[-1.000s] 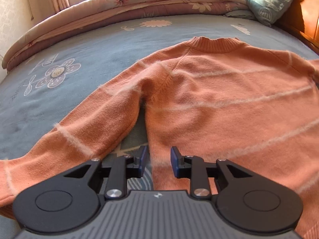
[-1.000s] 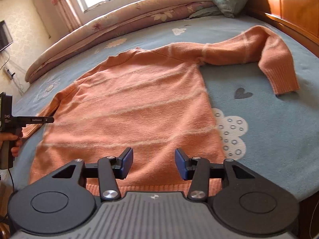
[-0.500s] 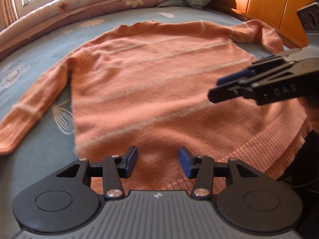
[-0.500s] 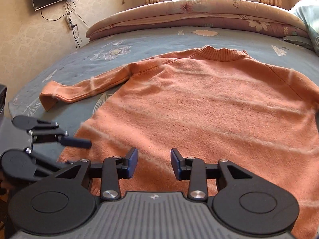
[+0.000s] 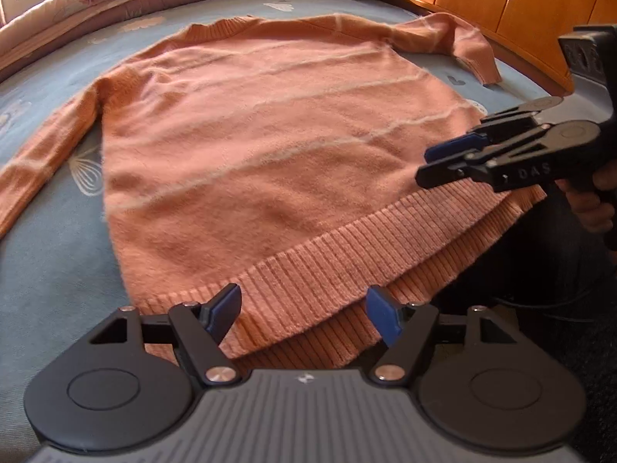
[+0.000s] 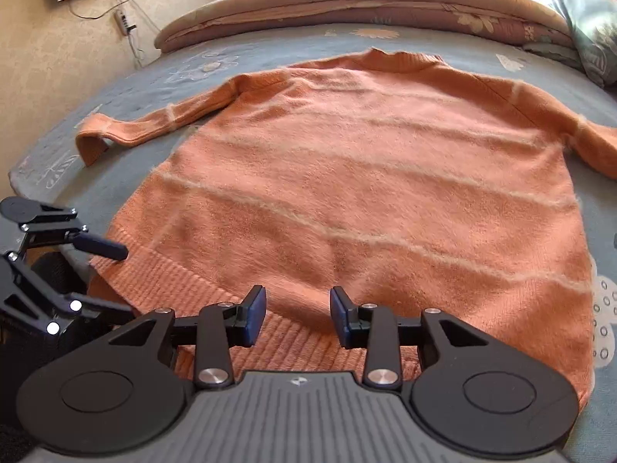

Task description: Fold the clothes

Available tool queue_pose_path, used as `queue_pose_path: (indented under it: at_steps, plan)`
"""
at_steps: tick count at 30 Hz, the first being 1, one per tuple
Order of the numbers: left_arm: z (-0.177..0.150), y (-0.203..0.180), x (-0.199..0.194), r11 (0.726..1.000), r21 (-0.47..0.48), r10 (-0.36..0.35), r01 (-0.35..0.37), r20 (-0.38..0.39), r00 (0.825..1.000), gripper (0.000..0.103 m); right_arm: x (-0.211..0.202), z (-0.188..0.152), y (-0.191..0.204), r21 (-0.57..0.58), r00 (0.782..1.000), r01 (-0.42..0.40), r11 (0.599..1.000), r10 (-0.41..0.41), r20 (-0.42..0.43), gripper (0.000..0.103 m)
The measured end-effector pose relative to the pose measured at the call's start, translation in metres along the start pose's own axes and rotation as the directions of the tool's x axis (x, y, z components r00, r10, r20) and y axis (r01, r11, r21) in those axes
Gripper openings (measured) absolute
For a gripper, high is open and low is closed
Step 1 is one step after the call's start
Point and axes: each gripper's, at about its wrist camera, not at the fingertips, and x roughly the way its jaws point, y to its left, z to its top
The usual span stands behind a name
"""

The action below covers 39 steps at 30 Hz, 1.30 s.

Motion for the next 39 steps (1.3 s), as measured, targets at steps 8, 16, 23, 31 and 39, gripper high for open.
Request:
queue_pose_path:
  at_steps: [8,16,23,31,39]
  plan:
    - [-0.002,0.003,-0.022,0.979,0.088,0.177,-0.182,0.064,0.982,0.072,0.007,-0.011,0.063,-0.343,0.997,-0.071,0.937,0.058,-0.049,0.042]
    - [-0.009,-0.034,-0.007,0.927,0.312,0.180,-0.208,0.119,0.977,0.073,0.011,-0.028,0.081,-0.531,0.996,-0.006,0.848,-0.043,-0.079,0.034]
    - [-0.009,-0.071,0.022,0.807,0.529,0.203,-0.263,0.170,0.964,0.076,-0.001,-0.007,0.073,-0.475,0.996,0.085,0.876,-0.090,0.012,0.001]
    - [-0.010,-0.056,0.017,0.799,0.522,0.251,-0.297,0.159,0.955,0.076,-0.009,-0.022,0.080,-0.533,0.999,0.010,0.846,-0.026,-0.021,0.021]
    - [-0.012,-0.061,-0.006,0.826,0.515,0.162,-0.228,0.169,0.972,0.076,0.014,-0.037,0.096,-0.636,0.998,-0.007,0.772,-0.033,-0.051,0.013]
